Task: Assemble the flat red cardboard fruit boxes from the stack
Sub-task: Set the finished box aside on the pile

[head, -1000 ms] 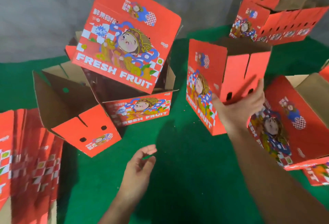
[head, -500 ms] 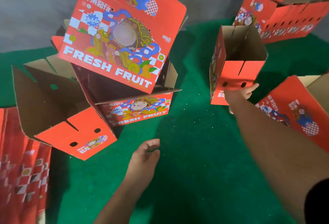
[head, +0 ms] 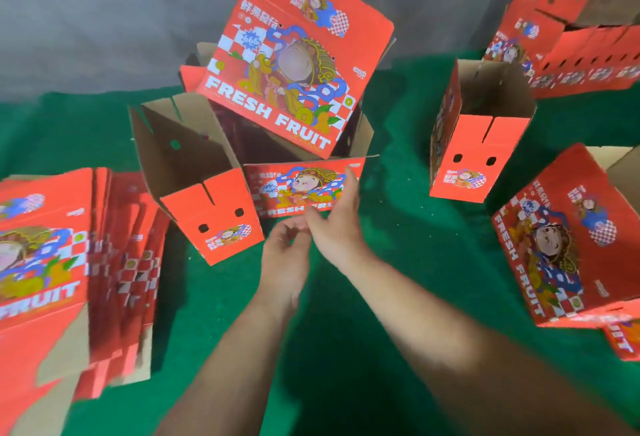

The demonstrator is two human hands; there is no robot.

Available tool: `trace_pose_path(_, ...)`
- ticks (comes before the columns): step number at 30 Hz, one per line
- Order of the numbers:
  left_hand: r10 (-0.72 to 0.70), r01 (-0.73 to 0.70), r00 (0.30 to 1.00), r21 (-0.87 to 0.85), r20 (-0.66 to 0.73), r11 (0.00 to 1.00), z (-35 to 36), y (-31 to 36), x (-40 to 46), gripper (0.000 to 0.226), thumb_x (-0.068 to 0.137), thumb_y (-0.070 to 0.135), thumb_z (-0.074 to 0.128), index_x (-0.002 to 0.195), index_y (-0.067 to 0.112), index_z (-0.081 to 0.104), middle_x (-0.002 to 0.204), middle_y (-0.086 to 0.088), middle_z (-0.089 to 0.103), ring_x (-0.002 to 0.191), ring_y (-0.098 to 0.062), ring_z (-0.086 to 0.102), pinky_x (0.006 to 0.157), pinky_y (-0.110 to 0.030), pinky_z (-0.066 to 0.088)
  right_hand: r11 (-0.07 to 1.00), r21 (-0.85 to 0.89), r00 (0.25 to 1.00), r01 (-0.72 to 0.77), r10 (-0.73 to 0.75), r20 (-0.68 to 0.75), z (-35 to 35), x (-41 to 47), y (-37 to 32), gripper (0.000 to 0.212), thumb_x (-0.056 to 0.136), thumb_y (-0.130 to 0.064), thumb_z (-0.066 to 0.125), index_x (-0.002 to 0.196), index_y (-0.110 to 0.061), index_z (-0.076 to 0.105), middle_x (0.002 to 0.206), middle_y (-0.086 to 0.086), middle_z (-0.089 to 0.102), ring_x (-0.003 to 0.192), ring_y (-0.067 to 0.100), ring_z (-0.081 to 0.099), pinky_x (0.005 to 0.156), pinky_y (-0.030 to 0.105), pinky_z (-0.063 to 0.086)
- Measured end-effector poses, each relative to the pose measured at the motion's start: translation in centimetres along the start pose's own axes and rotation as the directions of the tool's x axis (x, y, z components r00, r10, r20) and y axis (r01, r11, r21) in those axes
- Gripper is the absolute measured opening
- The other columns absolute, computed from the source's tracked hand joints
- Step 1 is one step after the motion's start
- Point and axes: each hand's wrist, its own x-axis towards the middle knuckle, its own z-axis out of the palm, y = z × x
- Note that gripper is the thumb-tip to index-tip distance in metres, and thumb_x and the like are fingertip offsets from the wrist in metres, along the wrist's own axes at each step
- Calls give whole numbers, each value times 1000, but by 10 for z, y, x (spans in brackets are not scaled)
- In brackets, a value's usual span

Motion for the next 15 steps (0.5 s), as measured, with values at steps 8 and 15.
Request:
trace_pose_path(8,453,-176,839,638,-302,750,-161,23,-20,22,94,25,61,114,23,69,116,-5,69,111,-27,63,99,-43,49,998,22,961,62,-65,268,83,-82,-32,80,99,-18,65,162,-10,16,163,10,23,150,21,28,124,30,22)
trace_pose_path(15,-8,462,879,850,-476,254,-297,2,-33,100,86,63,69,163,32,13,173,-4,7,154,-38,18,122,-55,26,987,-28,825,159,-117,553,155,-137,-56,80,100,-23,64,163,-14,15,164,9,20,151,14,19,115,14,12)
